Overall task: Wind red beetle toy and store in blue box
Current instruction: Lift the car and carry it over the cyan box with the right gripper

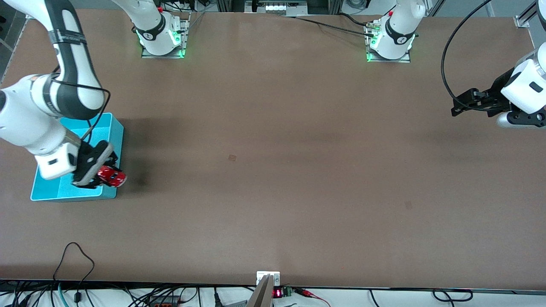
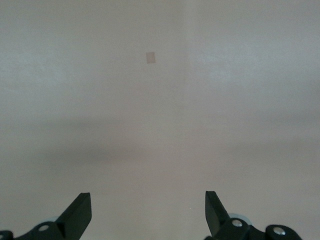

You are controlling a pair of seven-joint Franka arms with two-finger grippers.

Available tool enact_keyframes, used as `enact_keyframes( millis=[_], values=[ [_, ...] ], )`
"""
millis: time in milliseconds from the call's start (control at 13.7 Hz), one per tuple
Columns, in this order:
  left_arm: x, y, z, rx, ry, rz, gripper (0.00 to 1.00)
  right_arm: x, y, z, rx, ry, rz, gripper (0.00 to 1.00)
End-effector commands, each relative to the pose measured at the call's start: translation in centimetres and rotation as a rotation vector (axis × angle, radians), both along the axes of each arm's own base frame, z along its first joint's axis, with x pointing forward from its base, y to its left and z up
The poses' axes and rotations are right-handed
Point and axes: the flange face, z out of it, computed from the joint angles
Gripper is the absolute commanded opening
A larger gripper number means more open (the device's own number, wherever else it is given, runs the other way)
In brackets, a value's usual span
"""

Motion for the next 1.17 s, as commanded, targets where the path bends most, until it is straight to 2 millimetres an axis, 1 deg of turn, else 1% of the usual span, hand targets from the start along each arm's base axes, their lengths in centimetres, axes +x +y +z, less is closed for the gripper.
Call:
enact_keyframes(
  millis=[0,73,146,220,293,366,439,586,659,806,952,1025,1099],
  values=[
    [-0.2,0.1,0.3,0.019,-0.003,-0.006,1.0,0.1,-3.7,0.3,0.044,0.019,-0.294,0.14],
    [-0.2,0.1,0.3,0.019,-0.003,-0.006,1.0,-0.1,-5.1,0.3,0.054,0.03,-0.398,0.14],
    [-0.2,0.1,0.3,0.019,-0.003,-0.006,1.0,-0.4,-6.9,0.1,0.065,0.045,-0.515,0.14],
    [-0.2,0.1,0.3,0.017,-0.003,-0.006,1.0,-0.6,-8.3,-0.1,0.073,0.054,-0.589,0.13],
    [-0.2,0.1,0.3,0.017,-0.003,-0.006,1.0,-0.9,-9.9,-0.6,0.081,0.065,-0.654,0.07],
    [-0.2,0.1,0.3,0.017,-0.003,-0.006,1.0,-1.2,-11.1,-1.0,0.087,0.078,-0.71,0.05],
    [-0.2,0.1,0.3,0.017,-0.003,-0.006,1.0,-1.7,-12.1,-2.0,0.094,0.115,-0.778,0.05],
    [-0.1,0.1,0.3,0.017,-0.005,-0.006,1.0,-2.6,-13.9,-5.0,0.102,0.205,-0.958,0.03],
    [-0.1,0.1,0.3,0.017,-0.005,-0.006,1.0,-3.1,-14.5,-6.3,0.099,0.241,-1.004,0.03],
    [-0.2,0.1,0.3,0.017,-0.003,-0.006,1.0,-3.6,-15.8,-8.7,0.09,0.271,-1.042,0.03],
    [-0.2,0.1,0.3,0.017,-0.003,-0.006,1.0,-3.6,-15.7,-10.6,0.073,0.278,-1.035,0.03],
    [-0.2,0.1,0.3,0.016,-0.003,-0.006,1.0,-3.6,-15.8,-11.3,0.066,0.278,-1.033,0.03],
    [-0.1,0.1,0.3,0.016,-0.005,-0.006,1.0,-3.8,-15.8,-12.1,0.06,0.294,-1.034,0.06]
  ],
)
